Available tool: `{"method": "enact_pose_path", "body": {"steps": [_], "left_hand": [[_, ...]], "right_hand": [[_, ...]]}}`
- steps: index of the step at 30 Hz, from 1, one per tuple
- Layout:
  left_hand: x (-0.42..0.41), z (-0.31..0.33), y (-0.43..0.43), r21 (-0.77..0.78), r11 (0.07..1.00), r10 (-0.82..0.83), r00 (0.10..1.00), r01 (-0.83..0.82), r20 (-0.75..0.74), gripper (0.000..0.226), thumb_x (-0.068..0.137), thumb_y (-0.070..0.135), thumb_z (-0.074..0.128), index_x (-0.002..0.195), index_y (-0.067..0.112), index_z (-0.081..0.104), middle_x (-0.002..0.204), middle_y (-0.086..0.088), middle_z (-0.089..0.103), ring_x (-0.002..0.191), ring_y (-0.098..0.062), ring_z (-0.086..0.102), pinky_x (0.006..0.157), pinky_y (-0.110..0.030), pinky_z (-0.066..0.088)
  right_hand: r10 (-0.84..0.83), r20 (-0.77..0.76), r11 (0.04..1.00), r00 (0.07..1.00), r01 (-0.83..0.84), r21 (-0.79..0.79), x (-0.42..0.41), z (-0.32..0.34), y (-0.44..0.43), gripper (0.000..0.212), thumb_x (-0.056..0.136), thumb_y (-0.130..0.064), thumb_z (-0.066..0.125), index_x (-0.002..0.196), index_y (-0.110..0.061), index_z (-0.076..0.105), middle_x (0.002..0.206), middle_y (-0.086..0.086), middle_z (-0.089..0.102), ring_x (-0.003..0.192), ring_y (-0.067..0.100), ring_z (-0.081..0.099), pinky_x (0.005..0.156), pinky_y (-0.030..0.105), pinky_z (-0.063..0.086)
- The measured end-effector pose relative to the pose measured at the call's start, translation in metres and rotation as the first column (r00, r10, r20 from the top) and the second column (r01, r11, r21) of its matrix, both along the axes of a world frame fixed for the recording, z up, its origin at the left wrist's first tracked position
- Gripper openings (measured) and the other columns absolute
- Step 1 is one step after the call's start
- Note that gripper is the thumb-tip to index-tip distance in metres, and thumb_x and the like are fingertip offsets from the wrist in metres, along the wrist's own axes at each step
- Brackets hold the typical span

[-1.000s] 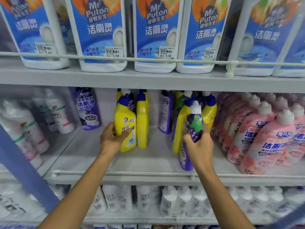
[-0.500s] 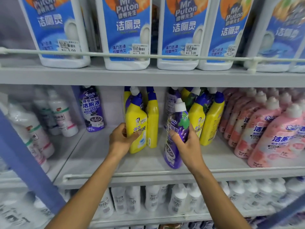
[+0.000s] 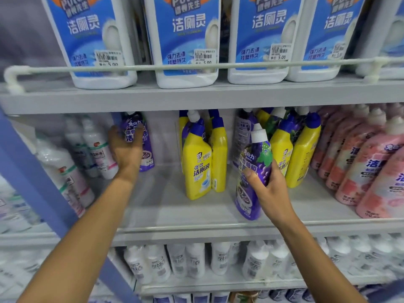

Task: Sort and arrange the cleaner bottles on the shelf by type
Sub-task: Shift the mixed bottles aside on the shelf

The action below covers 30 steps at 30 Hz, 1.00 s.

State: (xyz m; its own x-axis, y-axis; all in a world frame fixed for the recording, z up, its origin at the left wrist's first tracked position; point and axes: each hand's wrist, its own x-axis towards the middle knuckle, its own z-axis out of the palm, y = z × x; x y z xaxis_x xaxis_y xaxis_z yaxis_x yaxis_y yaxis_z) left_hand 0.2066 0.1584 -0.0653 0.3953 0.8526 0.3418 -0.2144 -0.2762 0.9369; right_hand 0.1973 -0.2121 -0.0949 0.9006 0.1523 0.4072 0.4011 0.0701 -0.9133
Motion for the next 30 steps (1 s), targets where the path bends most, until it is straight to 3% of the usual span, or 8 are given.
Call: {"method": "enact_pose_path", "body": {"steps": [2,6,9,15,18,22,26,30], "left_hand": [[0.012,0.010,0.024,0.044,0.999,-0.002,0.993,0.008,-0.119,0.079,0.075,0.040,0.086,0.138,0.009,0.049,0.125,-0.003,0.060,0.111,-0.018,0.061,0.086,-0.018,0.054],[0.030,0.017,0.056,0.219,0.976,0.070,0.944,0.002,-0.322,0.074,0.068,0.037,0.091,0.123,0.001,0.058,0.119,-0.014,0.066,0.105,-0.026,0.065,0.084,-0.032,0.053],[0.032,0.008,0.073,0.264,0.960,0.034,0.901,0.090,-0.432,0.061,0.071,0.034,0.092,0.116,-0.001,0.067,0.112,-0.018,0.073,0.097,-0.025,0.069,0.079,-0.031,0.052],[0.005,-0.001,0.043,0.190,0.944,-0.205,0.929,0.271,-0.308,0.032,0.079,0.019,0.088,0.095,0.021,0.061,0.099,-0.007,0.071,0.093,-0.028,0.068,0.085,-0.039,0.058],[-0.022,-0.002,0.025,0.226,0.921,-0.250,0.928,0.316,-0.277,0.035,0.077,0.015,0.089,0.088,0.029,0.059,0.090,0.003,0.069,0.079,-0.011,0.067,0.077,-0.030,0.057],[-0.064,-0.006,-0.003,0.232,0.917,-0.270,0.932,0.325,-0.240,0.032,0.077,0.024,0.090,0.096,0.016,0.065,0.086,0.001,0.072,0.076,-0.018,0.066,0.066,-0.026,0.053],[-0.106,-0.012,-0.041,0.103,0.902,-0.401,0.902,0.419,-0.158,0.027,0.079,0.027,0.086,0.100,0.029,0.069,0.094,0.000,0.078,0.086,-0.016,0.074,0.074,-0.033,0.059],[-0.124,-0.005,-0.081,0.095,0.853,-0.493,0.853,0.513,-0.171,0.037,0.078,0.031,0.082,0.110,0.020,0.068,0.098,-0.002,0.079,0.088,-0.016,0.076,0.073,-0.029,0.061]], "right_hand": [[0.005,0.010,1.000,1.000,-0.005,0.000,0.000,-0.001,0.000,0.040,0.095,-0.018,0.071,0.131,-0.024,0.055,0.116,-0.008,0.073,0.103,0.011,0.071,0.083,0.021,0.057],[0.004,0.012,1.000,1.000,-0.004,0.007,0.002,-0.003,0.001,0.041,0.095,-0.018,0.071,0.132,-0.024,0.054,0.118,-0.007,0.072,0.104,0.010,0.071,0.084,0.022,0.058],[0.010,0.004,1.000,1.000,-0.010,0.021,0.001,-0.005,0.001,0.041,0.093,-0.021,0.071,0.131,-0.025,0.055,0.117,-0.009,0.073,0.105,0.011,0.071,0.083,0.022,0.058],[0.012,0.008,1.000,1.000,-0.012,0.014,0.000,-0.003,0.001,0.041,0.090,-0.027,0.071,0.129,-0.026,0.055,0.117,-0.007,0.073,0.106,0.015,0.071,0.088,0.028,0.060],[0.020,0.005,1.000,1.000,-0.021,0.008,-0.001,-0.002,0.000,0.041,0.090,-0.027,0.071,0.128,-0.026,0.056,0.117,-0.007,0.074,0.105,0.013,0.072,0.085,0.025,0.059],[0.012,0.002,1.000,1.000,-0.012,0.012,-0.001,-0.002,0.000,0.045,0.087,-0.031,0.072,0.129,-0.024,0.056,0.115,-0.008,0.074,0.103,0.012,0.072,0.081,0.024,0.059],[0.010,0.000,1.000,1.000,-0.010,0.004,0.000,-0.003,0.000,0.042,0.093,-0.020,0.072,0.131,-0.027,0.055,0.120,-0.006,0.073,0.105,0.012,0.072,0.084,0.026,0.060],[0.006,0.001,1.000,1.000,-0.006,-0.014,0.001,-0.003,-0.002,0.042,0.095,-0.019,0.072,0.133,-0.021,0.055,0.119,-0.005,0.073,0.104,0.012,0.071,0.086,0.026,0.059]]}}
